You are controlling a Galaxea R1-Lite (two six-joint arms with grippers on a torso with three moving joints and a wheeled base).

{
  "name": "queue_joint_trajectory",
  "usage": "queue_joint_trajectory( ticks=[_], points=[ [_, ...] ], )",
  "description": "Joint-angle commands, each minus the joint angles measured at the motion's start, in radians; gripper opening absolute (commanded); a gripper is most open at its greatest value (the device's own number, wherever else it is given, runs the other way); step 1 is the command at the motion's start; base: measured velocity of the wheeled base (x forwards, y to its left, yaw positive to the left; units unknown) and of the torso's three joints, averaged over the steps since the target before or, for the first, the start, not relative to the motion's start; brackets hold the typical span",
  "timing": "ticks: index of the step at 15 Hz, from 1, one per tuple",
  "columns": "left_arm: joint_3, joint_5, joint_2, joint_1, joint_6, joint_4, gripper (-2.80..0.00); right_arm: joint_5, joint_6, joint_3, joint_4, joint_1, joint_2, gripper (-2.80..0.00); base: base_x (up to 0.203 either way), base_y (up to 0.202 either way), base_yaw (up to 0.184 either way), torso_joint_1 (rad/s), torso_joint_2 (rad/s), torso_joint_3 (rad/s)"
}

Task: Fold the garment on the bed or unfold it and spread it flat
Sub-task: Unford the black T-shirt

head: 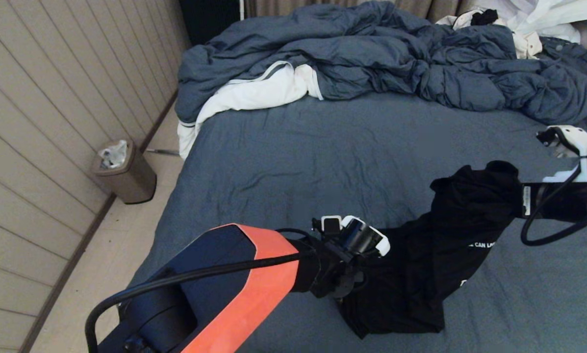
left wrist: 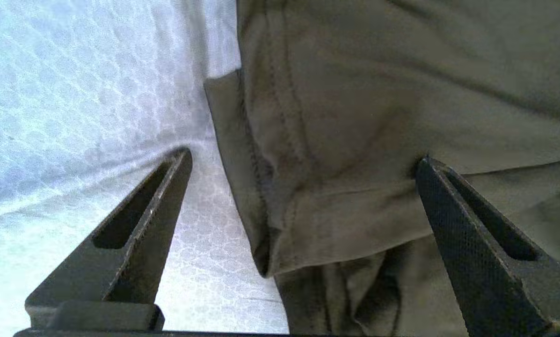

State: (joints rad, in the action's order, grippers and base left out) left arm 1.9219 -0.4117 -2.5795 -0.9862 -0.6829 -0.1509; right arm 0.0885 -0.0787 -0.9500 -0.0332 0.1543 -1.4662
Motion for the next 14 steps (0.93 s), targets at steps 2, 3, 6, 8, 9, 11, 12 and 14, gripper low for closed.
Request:
queue_joint_trajectory(
  ticks=[2,3,6,8,9,11,12,14],
  points=[
    [-0.037,0.002,-0.004,0.006,-0.005,-0.007,0.00,0.000,-0.001,-0.004,-0.001,-0.001,-0.003,-2.80,0.000,0.000,0.000,0.000,0.00,0.000],
    [-0.050,0.007,-0.002,-0.003,-0.002,-0.007,0.00,0.000,-0.003,-0.004,-0.001,0.001,-0.005,-2.80,0.000,0.000,0.000,0.000,0.00,0.000],
    [-0.026,0.004,-0.006,-0.008,0.005,-0.004,0.00,0.000,-0.002,-0.004,-0.001,0.002,-0.008,-2.80,0.000,0.000,0.000,0.000,0.00,0.000],
    [-0.026,0.004,0.002,-0.008,0.003,-0.001,0.00,0.000,-0.001,-0.008,-0.001,-0.001,-0.009,-2.80,0.000,0.000,0.000,0.000,0.00,0.000],
    [-0.026,0.002,0.002,-0.008,0.003,0.001,0.00,0.000,-0.001,-0.009,-0.001,-0.001,-0.010,-2.80,0.000,0.000,0.000,0.000,0.00,0.000],
    [-0.015,0.005,0.001,-0.008,-0.003,-0.002,0.00,0.000,-0.001,-0.011,-0.001,0.001,-0.008,-2.80,0.000,0.000,0.000,0.000,0.00,0.000],
    [-0.018,0.007,0.002,-0.008,0.000,-0.005,0.00,0.000,-0.003,-0.012,-0.001,0.001,-0.008,-2.80,0.000,0.000,0.000,0.000,0.00,0.000],
    [-0.024,0.007,0.002,-0.012,0.006,-0.009,0.00,0.000,-0.003,-0.012,-0.001,0.001,-0.006,-2.80,0.000,0.000,0.000,0.000,0.00,0.000]
  ],
)
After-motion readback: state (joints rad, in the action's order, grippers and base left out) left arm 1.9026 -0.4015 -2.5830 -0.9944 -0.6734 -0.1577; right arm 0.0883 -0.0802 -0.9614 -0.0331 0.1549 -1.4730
